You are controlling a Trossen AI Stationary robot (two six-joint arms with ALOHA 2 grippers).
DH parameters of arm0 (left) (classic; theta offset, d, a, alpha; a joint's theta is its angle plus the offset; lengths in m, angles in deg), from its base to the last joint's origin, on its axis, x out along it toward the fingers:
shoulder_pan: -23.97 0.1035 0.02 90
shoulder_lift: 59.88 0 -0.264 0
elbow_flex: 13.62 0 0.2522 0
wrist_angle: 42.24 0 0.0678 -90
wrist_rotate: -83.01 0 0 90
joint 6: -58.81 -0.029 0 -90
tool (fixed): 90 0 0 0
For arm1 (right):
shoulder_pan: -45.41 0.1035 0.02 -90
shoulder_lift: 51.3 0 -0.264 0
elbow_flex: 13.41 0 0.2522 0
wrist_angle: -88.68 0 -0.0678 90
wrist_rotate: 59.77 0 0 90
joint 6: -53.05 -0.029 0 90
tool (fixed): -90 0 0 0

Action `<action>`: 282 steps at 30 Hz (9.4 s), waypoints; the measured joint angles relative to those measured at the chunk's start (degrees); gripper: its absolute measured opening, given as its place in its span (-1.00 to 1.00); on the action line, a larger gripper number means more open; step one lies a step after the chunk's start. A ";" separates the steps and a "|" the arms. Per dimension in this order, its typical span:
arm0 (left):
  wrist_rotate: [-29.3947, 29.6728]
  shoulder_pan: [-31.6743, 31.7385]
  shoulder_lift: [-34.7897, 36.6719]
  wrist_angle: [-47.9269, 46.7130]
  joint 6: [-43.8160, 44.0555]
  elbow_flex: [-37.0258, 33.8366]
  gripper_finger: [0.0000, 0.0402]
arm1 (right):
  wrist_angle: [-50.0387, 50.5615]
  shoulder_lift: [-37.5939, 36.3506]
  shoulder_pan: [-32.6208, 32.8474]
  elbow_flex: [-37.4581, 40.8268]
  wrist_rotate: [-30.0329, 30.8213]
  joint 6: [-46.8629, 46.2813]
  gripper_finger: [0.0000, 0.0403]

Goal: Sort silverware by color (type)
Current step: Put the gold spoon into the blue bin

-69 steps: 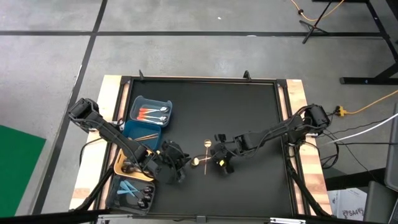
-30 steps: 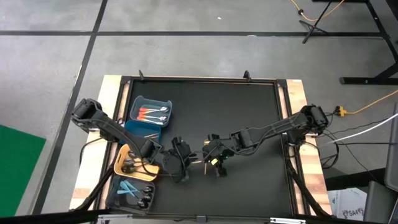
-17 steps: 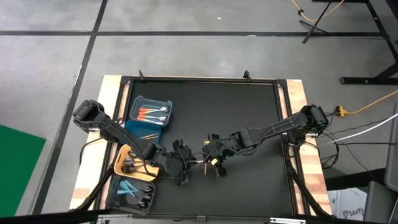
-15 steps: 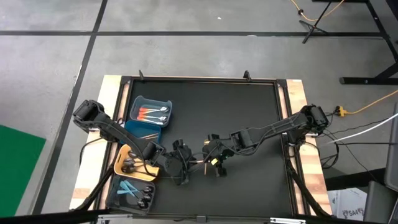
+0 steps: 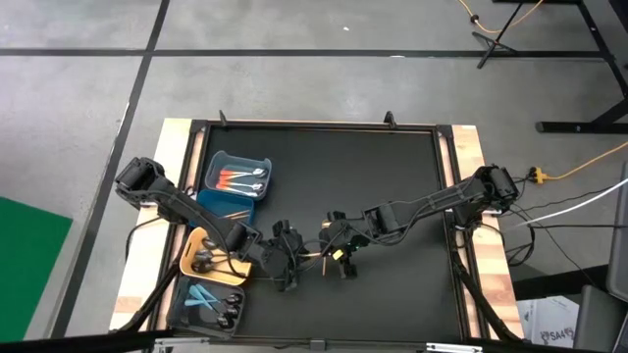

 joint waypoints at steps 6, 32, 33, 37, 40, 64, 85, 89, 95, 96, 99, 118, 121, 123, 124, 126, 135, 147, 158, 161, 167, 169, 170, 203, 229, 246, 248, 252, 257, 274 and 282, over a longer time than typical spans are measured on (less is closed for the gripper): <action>0.02 0.00 0.00 -0.34 0.00 0.00 -0.66 | -0.08 0.00 0.00 0.00 0.00 0.00 -1.00; 0.26 0.00 0.04 -1.51 0.02 0.00 -0.93 | -1.14 0.00 0.02 0.00 2.49 -0.02 -0.86; 0.37 0.00 0.04 -1.53 0.07 0.02 -0.93 | -1.15 0.00 0.02 0.00 2.79 -0.03 -0.82; 0.30 0.00 0.04 -1.51 0.07 0.02 -0.93 | -1.26 0.00 0.00 0.00 2.93 -0.02 -0.68; 0.24 0.00 0.04 -1.51 0.06 0.01 -0.93 | -1.04 0.00 0.02 0.00 2.95 -0.02 -0.63; -0.61 0.00 0.04 -1.36 0.14 0.02 -0.93 | 23.85 -19.66 0.03 0.00 13.95 3.10 -0.61; 1.23 0.00 12.80 -12.06 -3.18 0.02 -0.93 | 16.18 -21.27 0.07 8.99 13.00 -1.60 -0.61; 3.48 0.00 17.52 -19.31 -0.52 0.04 -0.93 | 12.81 -21.27 0.07 12.37 12.75 -2.14 -0.61; 3.67 -0.34 23.19 -32.50 6.63 0.09 -0.93 | 1.63 -21.27 0.07 18.07 9.95 -2.20 -0.61; 3.63 -0.51 23.99 -34.67 8.25 0.09 -0.93 | -0.33 -21.27 0.07 18.92 9.28 -2.22 -0.61; 3.51 -1.33 25.80 -41.81 13.48 0.11 -0.93 | -6.84 -21.29 0.07 21.60 7.80 -2.19 -0.61; 0.26 -6.47 26.91 -67.75 24.57 0.11 -0.93 | -13.97 -21.27 0.07 26.12 7.74 -9.44 -0.61; 0.27 -6.47 26.91 -70.06 24.86 0.09 -0.93 | -13.98 -21.27 0.07 26.12 7.74 -9.45 -0.61; 0.28 -6.47 26.94 -72.38 26.05 0.09 -0.93 | -13.97 -21.27 0.07 26.12 7.74 -9.46 -0.61; 0.25 -6.47 27.07 -73.57 26.68 0.07 -0.93 | -13.97 -21.27 0.07 26.12 7.74 -9.46 -0.61; -0.14 -6.47 27.38 -75.50 27.40 0.04 -0.93 | -13.97 -21.27 0.07 26.12 7.74 -9.46 -0.61; -0.20 -6.47 27.32 -76.52 24.94 0.04 -0.93 | -13.97 -21.27 0.07 26.12 7.74 -9.46 -0.61; 0.82 -6.45 27.32 -73.67 25.90 -4.64 -0.93 | -13.97 -21.27 0.07 26.10 7.76 -9.46 -0.61; -4.01 -6.38 27.29 -63.46 25.76 -23.12 -0.93 | -14.12 -21.27 0.07 26.10 7.78 -9.44 -0.61; -5.58 -6.38 27.28 -60.12 25.92 -26.11 -0.93 | -14.14 -21.27 0.07 26.10 8.35 -9.45 -0.61; -5.53 -6.38 27.28 -56.69 25.99 -28.49 -0.89 | -14.12 -21.27 0.07 26.10 8.39 -9.44 -0.61; -5.53 -6.38 27.28 -56.05 25.99 -28.68 -0.85 | -14.12 -21.27 0.07 26.10 8.39 -9.44 -0.61; -5.53 -6.38 27.28 -55.96 25.99 -28.68 -0.83 | -14.12 -21.27 0.07 26.10 8.39 -9.44 -0.61; -2.63 -6.34 27.28 -57.61 26.01 -14.20 -0.67 | -14.09 -21.27 0.07 26.05 8.41 -9.42 -0.61; 9.86 -6.34 27.28 -29.20 19.45 -12.96 -0.67 | -14.10 -21.27 0.07 26.05 8.44 -19.73 -0.61; 11.88 -6.34 27.28 -29.40 19.43 -12.96 -0.67 | -19.98 -10.14 0.04 26.03 22.71 -39.23 -0.61; 12.72 -6.34 27.28 -29.40 19.42 -12.96 -0.67 | -23.57 -7.75 0.06 26.03 22.77 -39.25 -0.61; 12.96 -6.34 27.28 -29.42 19.41 -12.96 -0.67 | -28.02 -3.65 0.07 26.03 22.36 -39.27 -0.61; 12.96 -6.34 27.28 -29.47 19.42 -12.96 -0.67 | -27.84 -0.09 0.07 26.03 22.34 -43.46 -0.61; 13.00 -6.34 27.28 -29.73 19.43 -12.96 -0.67 | -33.88 7.80 1.57 26.03 21.40 -47.19 -0.61; 13.29 -6.34 27.26 -29.78 19.45 -12.96 -0.67 | -35.81 8.39 1.57 26.01 22.72 -47.17 -0.61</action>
